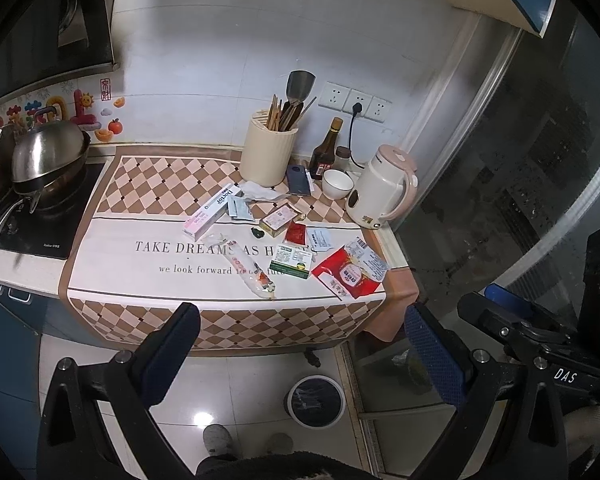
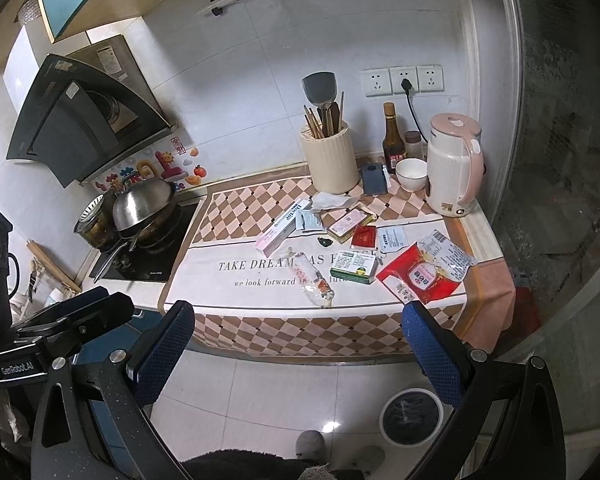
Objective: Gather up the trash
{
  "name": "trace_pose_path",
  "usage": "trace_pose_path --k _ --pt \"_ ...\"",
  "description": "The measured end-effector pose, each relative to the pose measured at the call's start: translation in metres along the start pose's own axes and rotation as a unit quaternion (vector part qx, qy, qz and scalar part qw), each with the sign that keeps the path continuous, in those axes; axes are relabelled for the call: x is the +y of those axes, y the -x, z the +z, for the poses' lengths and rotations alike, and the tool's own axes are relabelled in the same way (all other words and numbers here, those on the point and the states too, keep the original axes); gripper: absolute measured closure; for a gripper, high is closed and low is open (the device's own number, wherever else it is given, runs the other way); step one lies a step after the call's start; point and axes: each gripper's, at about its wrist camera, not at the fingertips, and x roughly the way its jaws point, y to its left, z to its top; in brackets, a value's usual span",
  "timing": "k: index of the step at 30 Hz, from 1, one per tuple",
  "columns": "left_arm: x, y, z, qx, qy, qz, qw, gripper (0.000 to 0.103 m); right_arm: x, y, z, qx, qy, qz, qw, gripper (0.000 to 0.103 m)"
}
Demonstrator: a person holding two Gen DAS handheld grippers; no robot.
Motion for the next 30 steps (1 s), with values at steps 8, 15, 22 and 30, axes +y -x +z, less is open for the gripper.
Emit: trace_pose_path --k 8,15,22,30 --pt "-0.0054 -0.0020 -0.0013 0.002 -0.002 0.002 1.0000 0.000 -0.0032 0.0027 -0.0011 0.001 0.000 0.007 1.000 0.000" --pt "-0.0091 0.0007 -0.0062 0.007 -0.002 -0.004 1.0000 0.000 -0.0022 0.0038 -0.0028 0.003 0.001 0.009 1.000 0.000" --pt "-0.0105 0.0023 -0.0075 0.006 -0.003 -0.004 1.0000 0.000 -0.0003 0.0050 -0.0035 0.002 0.001 0.009 1.000 0.000" --pt "-0.0100 0.0027 -0.0048 0.006 -0.002 -0.006 1.0000 0.000 0.0025 0.0074 -0.0054 0.004 0.000 0.012 1.000 0.000"
